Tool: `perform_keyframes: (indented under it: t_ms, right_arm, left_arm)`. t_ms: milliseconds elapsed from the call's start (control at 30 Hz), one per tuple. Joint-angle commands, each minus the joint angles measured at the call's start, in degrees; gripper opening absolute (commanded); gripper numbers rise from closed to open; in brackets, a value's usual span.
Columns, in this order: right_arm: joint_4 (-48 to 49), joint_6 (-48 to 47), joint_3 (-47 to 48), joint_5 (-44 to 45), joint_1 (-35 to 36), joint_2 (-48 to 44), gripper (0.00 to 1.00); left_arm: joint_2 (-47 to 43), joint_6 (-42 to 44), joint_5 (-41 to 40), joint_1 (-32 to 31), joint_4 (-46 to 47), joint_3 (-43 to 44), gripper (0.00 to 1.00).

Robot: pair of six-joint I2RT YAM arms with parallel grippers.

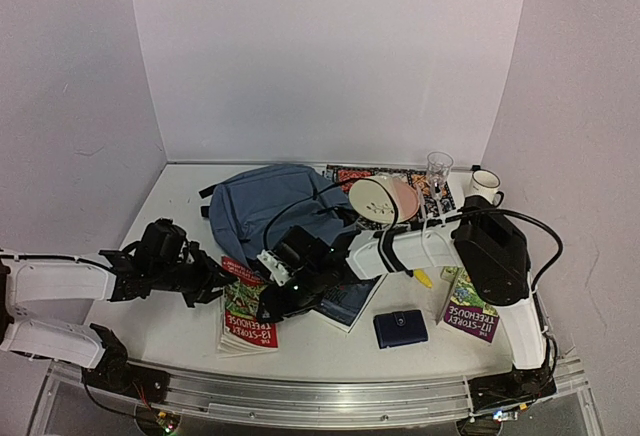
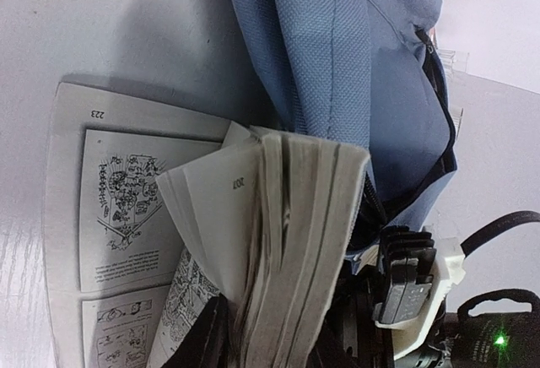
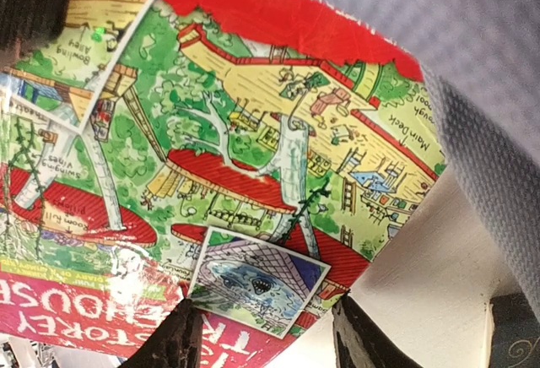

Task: Pack the student bag
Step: Pick up the book at the center of the board.

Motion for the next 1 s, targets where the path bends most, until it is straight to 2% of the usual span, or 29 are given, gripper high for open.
perform_keyframes:
  t_ms: [0,200,533,633,833,967]
  right_arm:
    - [6.22,-0.57,0.24,0.0,0.9,-2.93,0.54]
    - [6.17,-1.22,-1.0,2.38,0.89,-4.17,0.56]
    - [6.08,-1.43,-0.53,2.13,0.9,-3.62,0.58]
    - [6.08,-1.5,-0.71,2.25,0.85,-3.68,0.58]
    - [6.09,-1.98,-1.39,3.19,0.87,-4.56,0.59]
    - [6.2,-2.69,-2.28,4.05,0.88,-5.97,0.61]
  left_arm:
    - [-1.58,-0.24,1.58,-0.97,0.05,1.04,0.25]
    - [-2.29,10.05,-7.04,-0.97,-16.91,8.52,0.26]
    - [-2.19,10.65,-6.64,-0.96,-17.97,9.42,0.26]
    - [-2.7,10.78,-7.04,-0.93,-18.01,9.71,0.22]
    - [-4.52,10.85,-7.81,-0.89,-19.64,10.54,0.06]
    - [-6.58,10.58,-8.41,-0.9,-21.31,10.9,0.02]
